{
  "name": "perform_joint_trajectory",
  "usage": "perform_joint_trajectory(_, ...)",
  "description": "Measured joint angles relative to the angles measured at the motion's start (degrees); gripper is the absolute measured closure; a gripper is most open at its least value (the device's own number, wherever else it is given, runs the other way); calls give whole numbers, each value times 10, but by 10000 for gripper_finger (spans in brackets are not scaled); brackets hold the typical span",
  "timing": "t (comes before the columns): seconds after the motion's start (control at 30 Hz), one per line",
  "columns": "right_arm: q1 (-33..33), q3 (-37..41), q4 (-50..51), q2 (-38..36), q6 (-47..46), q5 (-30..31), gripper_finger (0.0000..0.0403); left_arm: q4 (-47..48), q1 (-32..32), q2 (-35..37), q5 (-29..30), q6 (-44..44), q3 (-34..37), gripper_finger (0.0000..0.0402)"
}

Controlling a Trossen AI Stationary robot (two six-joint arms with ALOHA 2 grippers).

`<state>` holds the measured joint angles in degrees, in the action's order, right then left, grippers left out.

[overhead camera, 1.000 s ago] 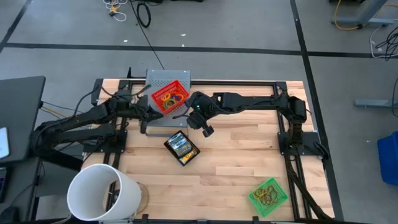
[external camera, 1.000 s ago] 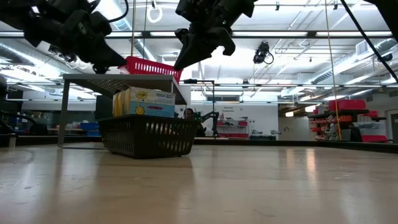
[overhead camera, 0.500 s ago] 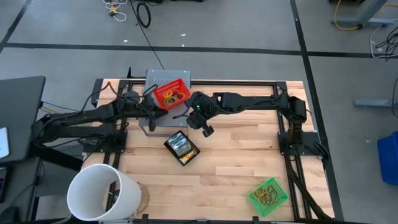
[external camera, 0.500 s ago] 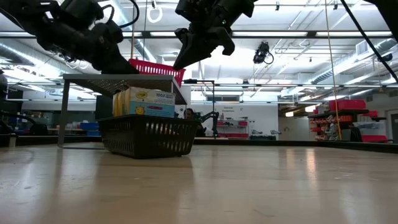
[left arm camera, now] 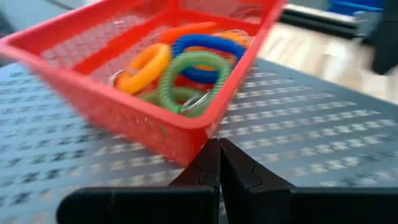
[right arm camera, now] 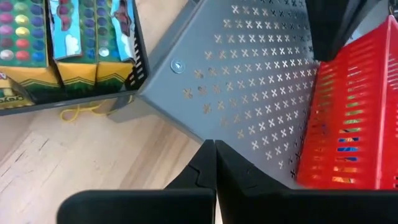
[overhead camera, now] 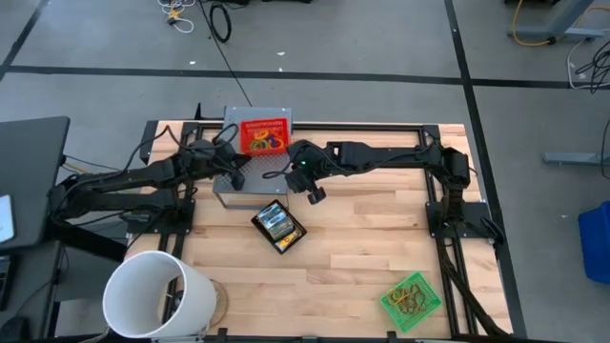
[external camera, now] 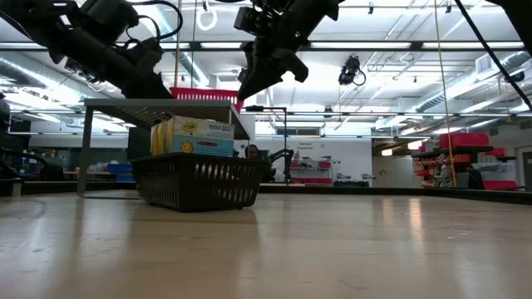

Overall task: Pick & Place Office Desk Supplies
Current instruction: Put the red basket with the spring rubber bands on the shelf

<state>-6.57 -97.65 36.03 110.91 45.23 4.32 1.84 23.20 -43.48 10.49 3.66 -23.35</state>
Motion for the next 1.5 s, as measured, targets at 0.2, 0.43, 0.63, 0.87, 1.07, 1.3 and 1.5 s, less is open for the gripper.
perform_joint_trajectory(0.2, 0, 0, 4, 0, 0, 0, 403, 8, 0, 7, -54, -8, 0, 400)
perform_joint_trajectory(0.43, 0, 0, 24, 0, 0, 18, 403, 4, -64, 39, -119, -79, 0, 398)
perform_joint_trajectory(0.63, 0, 0, 44, 0, 0, 35, 403, 19, -138, 54, 27, -166, -38, 379)
perform_joint_trajectory(0.87, 0, 0, 76, 0, 0, 36, 393, 175, -157, -1, 97, -234, -166, 329)
perform_joint_trajectory(1.07, 0, 0, 96, 0, 0, 36, 391, 303, -129, -116, 94, -265, -288, 251)
perform_joint_trajectory(1.3, 0, 0, 120, 0, 0, 54, 390, 422, -77, -242, 86, -280, -412, 173)
perform_joint_trajectory(1.5, 0, 0, 148, 0, -17, 61, 390, 484, -30, -301, 50, -302, -470, 168)
